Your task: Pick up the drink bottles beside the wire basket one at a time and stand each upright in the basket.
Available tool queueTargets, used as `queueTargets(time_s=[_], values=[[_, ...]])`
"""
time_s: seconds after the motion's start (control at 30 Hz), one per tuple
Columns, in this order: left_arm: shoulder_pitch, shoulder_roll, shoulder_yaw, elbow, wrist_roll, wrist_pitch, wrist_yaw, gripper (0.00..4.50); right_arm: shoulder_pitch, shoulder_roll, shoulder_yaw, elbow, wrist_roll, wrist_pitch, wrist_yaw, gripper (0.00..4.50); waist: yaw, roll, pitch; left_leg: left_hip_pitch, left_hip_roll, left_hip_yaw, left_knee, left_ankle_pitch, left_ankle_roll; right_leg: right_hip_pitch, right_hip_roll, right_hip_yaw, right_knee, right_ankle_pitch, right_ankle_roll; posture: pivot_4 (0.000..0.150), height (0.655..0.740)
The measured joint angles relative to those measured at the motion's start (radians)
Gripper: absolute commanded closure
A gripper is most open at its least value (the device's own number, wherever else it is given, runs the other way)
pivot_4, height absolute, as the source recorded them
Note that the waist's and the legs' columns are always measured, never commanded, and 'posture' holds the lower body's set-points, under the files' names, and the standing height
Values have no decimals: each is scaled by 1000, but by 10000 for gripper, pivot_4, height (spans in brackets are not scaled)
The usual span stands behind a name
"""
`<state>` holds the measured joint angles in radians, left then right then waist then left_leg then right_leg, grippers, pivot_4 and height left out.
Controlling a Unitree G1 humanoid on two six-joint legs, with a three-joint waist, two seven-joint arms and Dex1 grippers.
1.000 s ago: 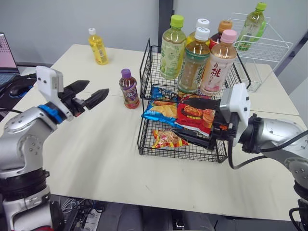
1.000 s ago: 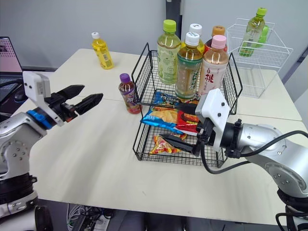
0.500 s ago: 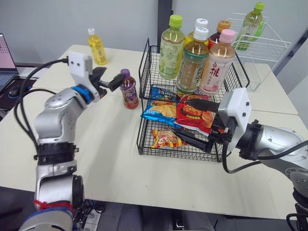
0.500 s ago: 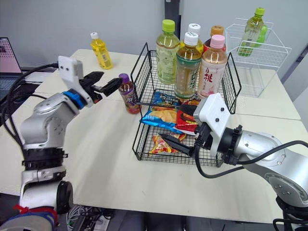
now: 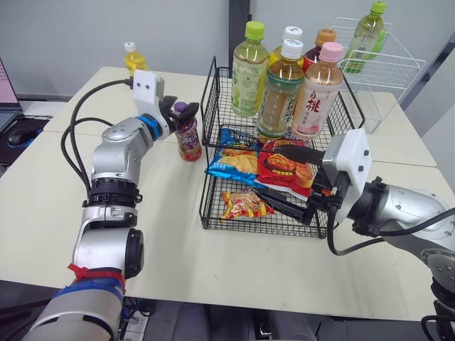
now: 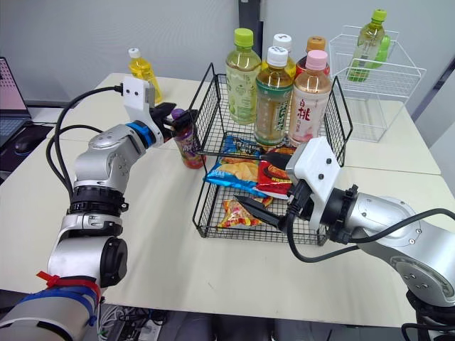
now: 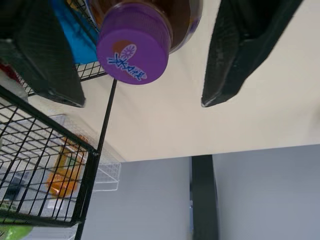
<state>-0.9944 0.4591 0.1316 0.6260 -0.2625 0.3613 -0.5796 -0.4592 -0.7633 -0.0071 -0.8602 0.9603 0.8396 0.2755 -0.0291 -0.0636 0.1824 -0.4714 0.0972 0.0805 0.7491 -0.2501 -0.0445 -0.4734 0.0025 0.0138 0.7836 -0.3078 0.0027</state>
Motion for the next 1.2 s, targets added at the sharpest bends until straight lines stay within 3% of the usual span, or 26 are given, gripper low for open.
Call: queueTargets(time_s=[0.13, 0.43, 0.67, 0.9, 1.07, 1.2], values=[[0, 0, -2, 7, 8, -21, -2, 31267, 1, 0, -2, 0, 0, 0, 0, 0, 0, 0, 0, 0, 0, 0, 0, 0, 0, 0, 0, 0, 0, 0, 0, 1500, 6736], [65, 50, -3, -110, -2, 19, -49, 31301, 5, -4, -15, 1, -34, -9, 16, 0, -3, 0, 0, -1, 1, 0, 0, 0, 0, -1, 0, 0, 0, 0, 0, 1500, 6736], [62, 243, 38, -302, -80, 204, -157, 31301, 28, -16, -64, 5, -83, -73, 98, 0, -2, 0, 1, -1, 1, 0, -1, 0, 0, -2, 1, 0, 0, 0, 0, 1500, 6736], [-181, 383, 71, -326, -261, 512, -326, 31301, 30, -23, -96, 52, -96, -100, 166, 0, 8, -1, 2, -3, 0, -1, 0, 0, 0, -2, 0, -2, -2, 0, 0, 1500, 6736], [-462, 426, 27, -195, -276, 570, -433, 31302, 36, -29, -138, 82, -99, -118, 202, 0, 3, 0, 2, -4, -1, -2, 0, 0, 0, -3, 1, -2, -2, 0, 0, 1500, 6736], [-617, 401, -28, -93, -271, 591, -516, 31301, 38, -34, -156, 91, -104, -128, 222, 0, 1, 1, 2, -4, 0, -2, 0, 0, 0, -3, 1, -3, -1, -1, 0, 1500, 6736]])
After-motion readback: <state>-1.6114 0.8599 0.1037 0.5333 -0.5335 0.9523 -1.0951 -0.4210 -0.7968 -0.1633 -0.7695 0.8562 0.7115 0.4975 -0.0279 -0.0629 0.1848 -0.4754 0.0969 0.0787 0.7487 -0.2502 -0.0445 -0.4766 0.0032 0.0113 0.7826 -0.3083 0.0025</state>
